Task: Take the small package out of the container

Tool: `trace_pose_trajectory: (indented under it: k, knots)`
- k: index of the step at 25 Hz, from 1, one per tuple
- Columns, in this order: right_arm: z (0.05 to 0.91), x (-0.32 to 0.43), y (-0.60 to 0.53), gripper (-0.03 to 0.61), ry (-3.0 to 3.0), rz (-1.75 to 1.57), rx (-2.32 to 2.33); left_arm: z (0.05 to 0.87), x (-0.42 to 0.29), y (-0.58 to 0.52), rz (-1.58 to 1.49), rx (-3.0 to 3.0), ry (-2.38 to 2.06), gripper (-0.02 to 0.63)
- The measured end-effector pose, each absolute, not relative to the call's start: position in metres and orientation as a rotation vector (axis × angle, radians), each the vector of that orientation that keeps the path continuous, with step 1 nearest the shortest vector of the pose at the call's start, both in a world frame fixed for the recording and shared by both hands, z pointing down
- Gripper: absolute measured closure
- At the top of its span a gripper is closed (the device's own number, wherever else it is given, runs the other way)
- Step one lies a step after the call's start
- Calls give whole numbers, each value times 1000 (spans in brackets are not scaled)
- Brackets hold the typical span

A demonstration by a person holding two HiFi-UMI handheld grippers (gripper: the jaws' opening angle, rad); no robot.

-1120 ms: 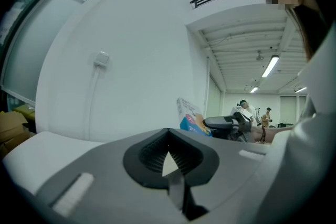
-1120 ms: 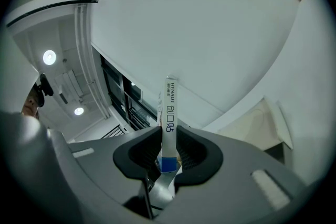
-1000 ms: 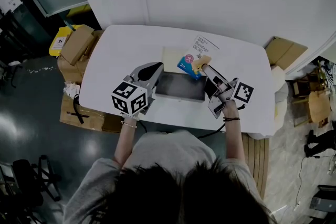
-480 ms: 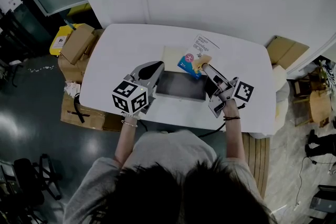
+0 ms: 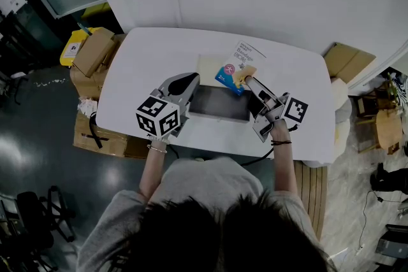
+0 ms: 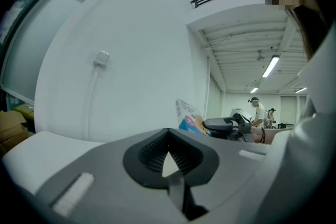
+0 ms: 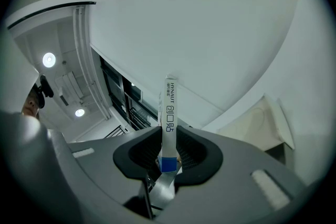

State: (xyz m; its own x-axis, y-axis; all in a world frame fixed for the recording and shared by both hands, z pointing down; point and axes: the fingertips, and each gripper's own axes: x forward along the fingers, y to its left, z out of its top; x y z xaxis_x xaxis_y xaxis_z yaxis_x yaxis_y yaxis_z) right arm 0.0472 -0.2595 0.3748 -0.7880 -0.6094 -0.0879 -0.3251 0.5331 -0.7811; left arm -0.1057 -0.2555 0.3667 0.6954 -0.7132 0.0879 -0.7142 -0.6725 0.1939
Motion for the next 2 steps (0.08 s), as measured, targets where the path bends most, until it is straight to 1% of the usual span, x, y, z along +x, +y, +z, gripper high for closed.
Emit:
trace_pose_trajectory:
  k: [2]
  knots:
    - [374, 47, -259, 474, 2427, -1124, -765, 367, -105, -255, 6, 2693, -1149, 621]
